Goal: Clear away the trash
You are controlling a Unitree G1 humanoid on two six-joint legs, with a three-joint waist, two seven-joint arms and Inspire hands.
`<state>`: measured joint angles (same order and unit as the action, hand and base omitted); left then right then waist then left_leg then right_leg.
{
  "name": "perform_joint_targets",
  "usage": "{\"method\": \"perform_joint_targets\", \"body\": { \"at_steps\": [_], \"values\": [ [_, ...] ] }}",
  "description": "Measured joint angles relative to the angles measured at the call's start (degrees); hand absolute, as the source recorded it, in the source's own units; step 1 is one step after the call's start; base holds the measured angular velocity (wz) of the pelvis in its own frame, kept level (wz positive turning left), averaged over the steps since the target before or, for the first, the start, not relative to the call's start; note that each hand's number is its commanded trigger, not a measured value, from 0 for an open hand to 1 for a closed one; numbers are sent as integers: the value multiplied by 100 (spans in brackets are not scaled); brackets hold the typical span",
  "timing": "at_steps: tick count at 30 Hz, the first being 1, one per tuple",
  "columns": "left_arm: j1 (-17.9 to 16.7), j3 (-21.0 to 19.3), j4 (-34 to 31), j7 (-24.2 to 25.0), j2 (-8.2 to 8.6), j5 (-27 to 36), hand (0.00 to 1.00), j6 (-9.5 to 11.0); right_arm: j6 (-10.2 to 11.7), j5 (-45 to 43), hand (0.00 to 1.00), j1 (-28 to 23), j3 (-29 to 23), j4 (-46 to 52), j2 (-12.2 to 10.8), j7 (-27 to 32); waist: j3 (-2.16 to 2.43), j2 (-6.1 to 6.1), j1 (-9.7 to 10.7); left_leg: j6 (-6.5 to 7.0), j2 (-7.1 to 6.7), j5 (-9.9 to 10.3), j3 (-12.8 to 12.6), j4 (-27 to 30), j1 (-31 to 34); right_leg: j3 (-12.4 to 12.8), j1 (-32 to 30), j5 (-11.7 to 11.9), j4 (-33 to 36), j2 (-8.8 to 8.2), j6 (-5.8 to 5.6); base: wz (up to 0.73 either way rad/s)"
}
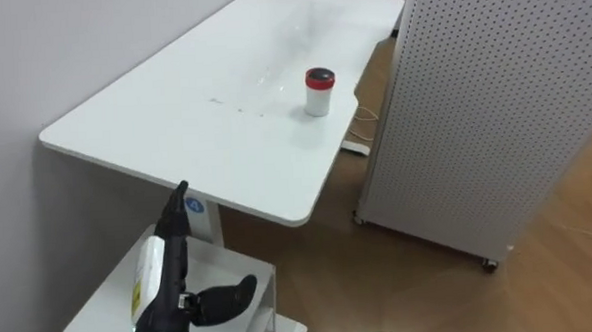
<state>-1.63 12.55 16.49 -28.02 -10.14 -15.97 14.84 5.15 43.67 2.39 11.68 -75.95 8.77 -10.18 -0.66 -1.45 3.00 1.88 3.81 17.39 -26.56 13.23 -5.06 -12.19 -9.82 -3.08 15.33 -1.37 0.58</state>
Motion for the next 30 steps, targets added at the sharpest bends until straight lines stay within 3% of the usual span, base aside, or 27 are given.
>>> {"method": "perform_joint_targets", "body": {
  "at_steps": [2, 4, 6, 7, 8, 9, 10, 11, 12, 13, 14, 16, 17, 18, 19, 20, 21, 23, 24, 25, 28, 30],
  "values": [
    [0, -4, 7, 14, -3, 82, 0, -40, -1, -156, 100, -12, -11, 56, -6, -8, -19, -25, 50, -5, 51, 3, -47, 187, 32, -120, 44, -26, 5, -7, 40, -12],
    [-5, -43, 16, 96, 0, 78, 0, -70, -4, -234, 100, -11, -17, 60, 1, -36, -33, -58, -33, -30, 125, 17, -305, 469, -11, -398, 114, -138, 115, -52, 147, -41],
    [-8, -193, 17, 167, -2, 82, 0, -73, -5, -445, 100, 1, -33, 92, 5, -59, -44, -100, -95, -103, 345, 61, -312, 1372, 159, -719, 201, -375, 343, -80, 319, -58],
    [-7, -216, 17, 173, 5, 82, 0, -73, -5, -517, 100, 6, -33, 100, 10, -59, -46, -110, -102, -103, 427, 61, -282, 1740, 263, -714, 203, -477, 425, -80, 363, -50],
    [-5, -244, 15, 180, 2, 83, 0, -72, -8, -593, 100, 19, -31, 100, 43, -52, -63, -69, -117, -129, 582, 40, -4, 2530, 519, -615, 203, -659, 566, -43, 459, -51],
    [-13, -257, 16, 195, 28, 82, 0, -72, -23, -604, 100, 10, -31, 89, 57, -33, -62, -18, -125, -148, 646, -118, 533, 3202, 820, -436, 243, -787, 692, 64, 506, -50],
    [-14, -254, 16, 195, 34, 82, 0, -71, -30, -614, 100, -8, -29, 94, 55, -31, -69, -31, -125, -151, 628, -249, 788, 3470, 934, -327, 277, -837, 728, 117, 534, -42],
    [-10, -253, 23, 194, 45, 85, 0, -61, -43, -615, 100, -37, -28, 97, 53, -18, -74, -96, -138, -113, 488, -233, 1227, 3684, 1166, -53, 325, -941, 781, 215, 531, -32],
    [21, -239, 22, 199, 56, 94, 0, -40, -73, -598, 100, -36, -52, 96, 68, 48, -78, -140, -151, -58, 346, -80, 1417, 3562, 1441, 169, 346, -988, 780, 272, 523, -39],
    [24, -239, 21, 199, 63, 120, 0, -10, -103, -597, 100, -34, -55, 97, 82, 80, -80, -160, -199, -61, 306, -65, 1429, 3431, 1583, 280, 353, -992, 775, 282, 530, -58],
    [16, -255, 20, 199, 63, 168, 0, 23, -107, -609, 100, -36, -59, 82, 108, 92, -80, -173, -257, -99, 169, -90, 1513, 3062, 1890, 519, 381, -983, 723, 346, 551, -71],
    [15, -329, 19, 204, 73, 182, 0, 32, -106, -672, 100, -44, -55, 51, 142, 155, -51, -138, -363, -216, 25, -262, 1722, 2185, 2301, 757, 379, -999, 721, 423, 597, -75],
    [7, -391, 19, 203, 81, 183, 0, 35, -117, -750, 100, -53, -52, 35, 157, 214, -16, -89, -493, -258, -12, -540, 1821, 1460, 2465, 811, 381, -1044, 762, 441, 650, -78],
    [-2, -454, 19, 209, 80, 179, 0, 48, -120, -776, 100, -86, -31, 33, 190, 222, -7, -72, -537, -260, -56, -864, 1997, 819, 2563, 815, 407, -1162, 835, 439, 628, -71],
    [-11, -490, 19, 218, 78, 180, 0, 51, -120, -777, 100, -115, 1, 35, 206, 222, -2, -60, -558, -271, -75, -1064, 2091, 587, 2595, 856, 434, -1227, 870, 440, 615, -48],
    [-52, -557, 19, 227, 79, 166, 0, 59, -132, -807, 100, -196, 2, 36, 223, 222, 54, -36, -552, -298, -141, -1445, 2278, 314, 2536, 900, 519, -1343, 881, 440, 558, -29],
    [-82, -620, 19, 229, 65, 158, 0, 62, -143, -812, 100, -282, -20, 44, 236, 215, 107, -3, -515, -237, -242, -1775, 2376, 219, 2421, 908, 621, -1441, 873, 406, 448, -16],
    [-169, -684, 6, 227, 47, 140, 0, 61, -144, -788, 100, -375, -72, 67, 240, 210, 105, -61, -509, -102, -363, -1887, 2327, 223, 2254, 861, 810, -1555, 792, 262, 344, -20],
    [-290, -689, -62, 222, 37, 145, 0, 61, -142, -797, 100, -390, -81, 66, 261, 245, 106, -59, -519, 38, -439, -1962, 2336, 344, 2211, 722, 915, -1617, 708, 140, 265, -34],
    [-338, -690, -120, 222, 32, 158, 0, 60, -135, -799, 100, -388, -79, 70, 260, 262, 111, -68, -519, 40, -478, -1872, 2327, 420, 2204, 666, 970, -1645, 667, 98, 224, -18],
    [-300, -669, -211, 221, 59, 169, 0, 74, -126, -809, 100, -350, -63, 75, 255, 385, 72, -94, -507, 173, -650, -1508, 2213, 722, 2208, 490, 1207, -1770, 485, -173, 76, 1],
    [-287, -670, -244, 235, 54, 170, 0, 118, -124, -860, 100, -317, -45, 108, 229, 394, 40, -155, -520, 247, -813, -1171, 2155, 972, 2177, 358, 1361, -1945, 584, -391, -50, 3]
  ]
}}
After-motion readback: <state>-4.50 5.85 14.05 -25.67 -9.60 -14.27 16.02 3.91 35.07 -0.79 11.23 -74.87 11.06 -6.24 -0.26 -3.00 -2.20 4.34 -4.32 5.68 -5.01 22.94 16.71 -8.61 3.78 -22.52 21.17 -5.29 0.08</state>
